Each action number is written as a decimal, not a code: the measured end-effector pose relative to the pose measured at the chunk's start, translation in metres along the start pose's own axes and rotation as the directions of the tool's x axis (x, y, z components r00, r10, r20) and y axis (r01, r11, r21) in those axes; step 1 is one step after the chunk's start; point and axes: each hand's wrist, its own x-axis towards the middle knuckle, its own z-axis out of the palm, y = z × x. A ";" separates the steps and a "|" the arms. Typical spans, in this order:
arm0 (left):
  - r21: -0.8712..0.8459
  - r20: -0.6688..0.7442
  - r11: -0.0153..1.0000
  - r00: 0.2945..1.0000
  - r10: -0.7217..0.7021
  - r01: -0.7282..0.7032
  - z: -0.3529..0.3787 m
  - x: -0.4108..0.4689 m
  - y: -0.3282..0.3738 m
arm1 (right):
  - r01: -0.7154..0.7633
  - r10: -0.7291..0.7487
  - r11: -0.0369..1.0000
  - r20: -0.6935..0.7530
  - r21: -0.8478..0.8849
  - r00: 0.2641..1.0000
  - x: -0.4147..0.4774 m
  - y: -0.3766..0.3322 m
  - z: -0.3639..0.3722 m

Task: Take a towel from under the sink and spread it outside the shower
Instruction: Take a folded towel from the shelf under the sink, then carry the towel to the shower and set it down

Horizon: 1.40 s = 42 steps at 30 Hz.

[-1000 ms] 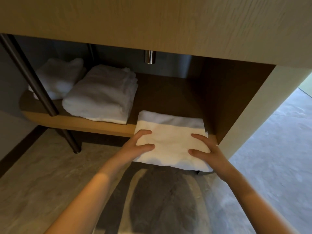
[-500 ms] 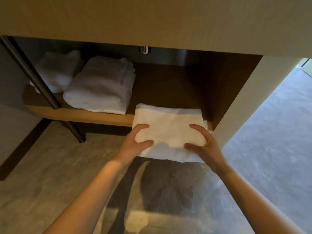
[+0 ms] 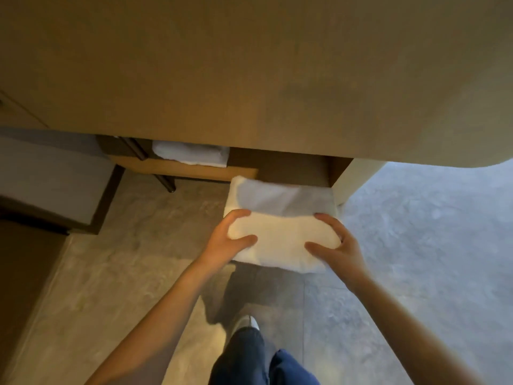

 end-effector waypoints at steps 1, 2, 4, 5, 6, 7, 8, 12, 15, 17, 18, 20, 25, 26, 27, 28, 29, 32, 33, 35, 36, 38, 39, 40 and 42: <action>0.009 0.001 1.000 1.000 -0.010 0.010 -0.002 -0.017 0.014 | -0.024 0.024 1.000 0.007 0.013 1.000 -0.020 -0.014 -0.005; 0.012 0.005 1.000 1.000 -0.010 0.010 -0.005 -0.035 0.030 | -0.034 0.034 0.999 0.018 0.029 0.999 -0.039 -0.029 -0.012; 0.012 0.018 1.000 0.999 -0.028 0.028 -0.013 -0.067 0.064 | -0.032 0.031 0.998 0.034 0.049 0.999 -0.073 -0.062 -0.025; 0.016 0.023 0.999 0.999 -0.046 0.046 -0.017 -0.083 0.082 | -0.034 0.032 0.998 0.036 0.056 0.999 -0.091 -0.080 -0.033; 0.011 0.023 0.998 0.998 -0.055 0.055 -0.021 -0.099 0.101 | -0.030 0.027 0.997 0.039 0.073 0.999 -0.107 -0.098 -0.040; 0.005 0.021 0.999 0.998 -0.051 0.051 -0.026 -0.114 0.122 | -0.022 0.018 0.996 0.037 0.091 0.999 -0.122 -0.117 -0.047; 0.007 0.024 0.999 0.998 -0.051 0.051 -0.031 -0.129 0.143 | -0.021 0.017 0.995 0.036 0.101 0.999 -0.136 -0.136 -0.056; 0.019 -0.003 0.999 0.999 -0.049 0.049 -0.050 -0.185 0.235 | 0.025 -0.026 0.992 0.008 0.123 1.000 -0.193 -0.223 -0.090; 0.041 -0.038 0.999 0.999 0.011 -0.010 -0.064 -0.217 0.310 | 0.098 -0.097 0.977 -0.014 0.189 0.995 -0.224 -0.288 -0.118; 0.028 -0.036 0.997 0.997 0.067 -0.066 -0.071 -0.232 0.358 | 0.129 -0.130 0.966 -0.014 0.223 0.991 -0.240 -0.331 -0.138; 0.021 -0.033 0.996 0.996 0.085 -0.085 -0.075 -0.237 0.381 | 0.146 -0.146 0.963 -0.019 0.228 0.989 -0.246 -0.350 -0.148; 0.056 -0.039 0.989 0.989 0.139 -0.137 -0.082 -0.245 0.422 | 0.193 -0.188 0.958 -0.046 0.212 0.981 -0.254 -0.385 -0.166; 0.056 -0.054 0.965 0.964 0.261 -0.258 -0.089 -0.240 0.479 | 0.278 -0.263 0.941 -0.103 0.193 0.959 -0.250 -0.437 -0.194; 0.060 -0.051 0.960 0.959 0.277 -0.274 -0.090 -0.236 0.485 | 0.288 -0.270 0.939 -0.114 0.191 0.956 -0.247 -0.444 -0.197; 0.062 -0.045 0.956 0.956 0.290 -0.287 -0.090 -0.230 0.491 | 0.294 -0.274 0.937 -0.124 0.190 0.954 -0.244 -0.449 -0.199; 0.066 -0.039 0.953 0.954 0.299 -0.296 -0.090 -0.225 0.495 | 0.297 -0.274 0.937 -0.139 0.187 0.952 -0.242 -0.454 -0.202; 0.071 -0.032 0.952 0.953 0.301 -0.298 -0.090 -0.220 0.500 | 0.300 -0.273 0.936 -0.156 0.185 0.949 -0.240 -0.458 -0.203; 0.087 0.002 0.947 0.950 0.311 -0.310 -0.089 -0.204 0.513 | 0.323 -0.282 0.925 -0.209 0.199 0.936 -0.235 -0.465 -0.210; 0.098 0.005 0.944 0.949 0.315 -0.314 -0.088 -0.198 0.517 | 0.328 -0.282 0.921 -0.222 0.210 0.934 -0.233 -0.467 -0.213; 0.104 0.013 0.943 0.949 0.316 -0.316 -0.083 -0.189 0.525 | 0.328 -0.277 0.917 -0.231 0.225 0.933 -0.231 -0.471 -0.221; 0.101 0.026 0.942 0.948 0.318 -0.319 -0.079 -0.186 0.529 | 0.324 -0.271 0.918 -0.236 0.228 0.933 -0.230 -0.473 -0.225; 0.095 0.045 0.939 0.944 0.327 -0.329 -0.070 -0.184 0.537 | 0.319 -0.262 0.920 -0.249 0.227 0.932 -0.231 -0.475 -0.236; 0.096 0.047 0.937 0.942 0.333 -0.336 -0.064 -0.183 0.540 | 0.323 -0.265 0.919 -0.253 0.225 0.931 -0.231 -0.475 -0.243; 0.100 0.042 0.935 0.941 0.337 -0.339 -0.058 -0.183 0.543 | 0.326 -0.268 0.919 -0.254 0.223 0.929 -0.231 -0.474 -0.250; 0.111 0.021 0.933 0.940 0.341 -0.341 -0.044 -0.184 0.549 | 0.334 -0.281 0.919 -0.247 0.211 0.927 -0.229 -0.472 -0.267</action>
